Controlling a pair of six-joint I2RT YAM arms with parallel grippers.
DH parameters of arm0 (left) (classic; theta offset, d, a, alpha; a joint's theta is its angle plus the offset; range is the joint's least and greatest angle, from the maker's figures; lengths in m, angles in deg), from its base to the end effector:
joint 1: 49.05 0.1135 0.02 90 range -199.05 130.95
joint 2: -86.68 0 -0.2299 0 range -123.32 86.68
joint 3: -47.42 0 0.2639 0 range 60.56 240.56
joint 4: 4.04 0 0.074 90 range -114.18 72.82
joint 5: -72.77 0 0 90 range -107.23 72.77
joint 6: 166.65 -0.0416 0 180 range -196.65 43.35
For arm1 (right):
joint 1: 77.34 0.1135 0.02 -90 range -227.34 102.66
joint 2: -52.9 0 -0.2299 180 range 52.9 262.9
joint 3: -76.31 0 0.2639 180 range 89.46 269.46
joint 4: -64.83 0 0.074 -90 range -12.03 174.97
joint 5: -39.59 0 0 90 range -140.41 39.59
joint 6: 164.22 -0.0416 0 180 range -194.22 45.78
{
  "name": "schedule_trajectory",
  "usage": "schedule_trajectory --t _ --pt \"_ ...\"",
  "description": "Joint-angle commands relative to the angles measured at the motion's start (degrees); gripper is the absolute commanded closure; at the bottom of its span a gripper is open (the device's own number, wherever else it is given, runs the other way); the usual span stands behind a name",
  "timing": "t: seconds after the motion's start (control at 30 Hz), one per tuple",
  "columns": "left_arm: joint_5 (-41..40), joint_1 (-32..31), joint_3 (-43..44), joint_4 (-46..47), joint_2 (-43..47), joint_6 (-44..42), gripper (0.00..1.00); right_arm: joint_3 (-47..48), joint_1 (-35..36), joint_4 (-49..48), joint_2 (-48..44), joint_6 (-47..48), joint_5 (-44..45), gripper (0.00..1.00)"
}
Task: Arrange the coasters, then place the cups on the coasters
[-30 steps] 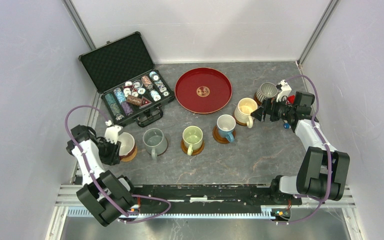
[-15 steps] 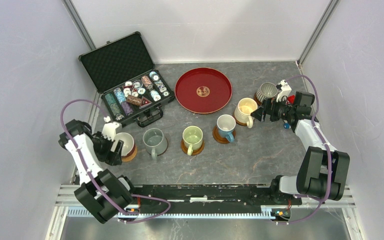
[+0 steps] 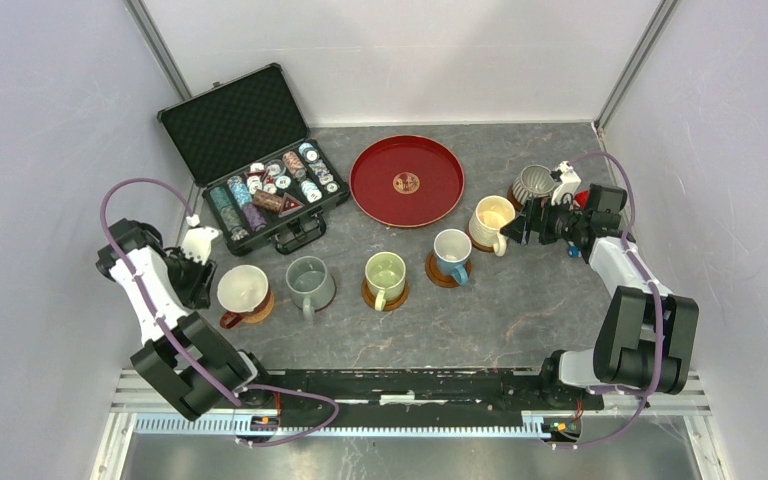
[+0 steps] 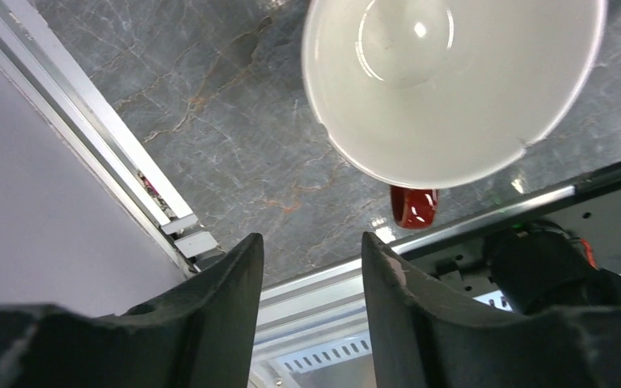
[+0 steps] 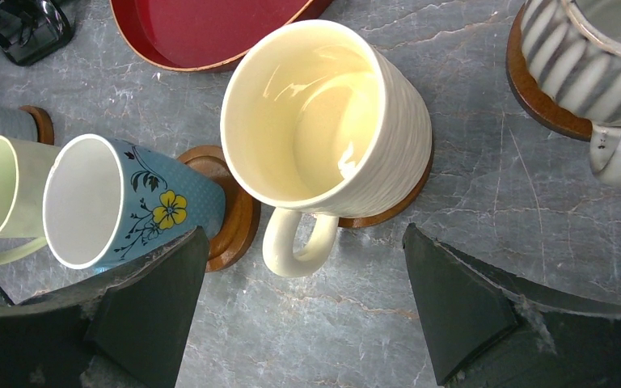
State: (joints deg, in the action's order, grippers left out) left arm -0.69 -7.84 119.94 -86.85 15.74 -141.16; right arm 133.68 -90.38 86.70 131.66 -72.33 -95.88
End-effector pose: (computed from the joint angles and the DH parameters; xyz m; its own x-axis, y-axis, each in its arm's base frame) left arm 0.1779 0.1400 0.2255 -0.8606 0.3966 -0.3196 0.4134 0.9104 0.0165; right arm 0.2951 -0.0379 0.1720 -0.6558 0.1281 -0.7440 -0.3694 0.8050 0.4643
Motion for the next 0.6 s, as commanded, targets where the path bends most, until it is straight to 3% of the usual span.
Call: schedule_trajectory --t 0.0,0.27,0.57 --pt "-1.7 0.9 -2.8 6.1 -0.2 -3.8 0.51 1.7 -0.3 -1.1 0.3 0.8 -1.1 0.02" --pt "-0.4 1.0 -6.6 11.1 -2.0 -4.2 0.61 1.4 -0.2 -1.3 -0.2 0.9 -0.3 0.02" --pt "3.1 1.0 -9.1 12.1 -6.2 -5.8 0.58 1.4 -0.2 -0.8 -2.1 0.9 0.2 0.02"
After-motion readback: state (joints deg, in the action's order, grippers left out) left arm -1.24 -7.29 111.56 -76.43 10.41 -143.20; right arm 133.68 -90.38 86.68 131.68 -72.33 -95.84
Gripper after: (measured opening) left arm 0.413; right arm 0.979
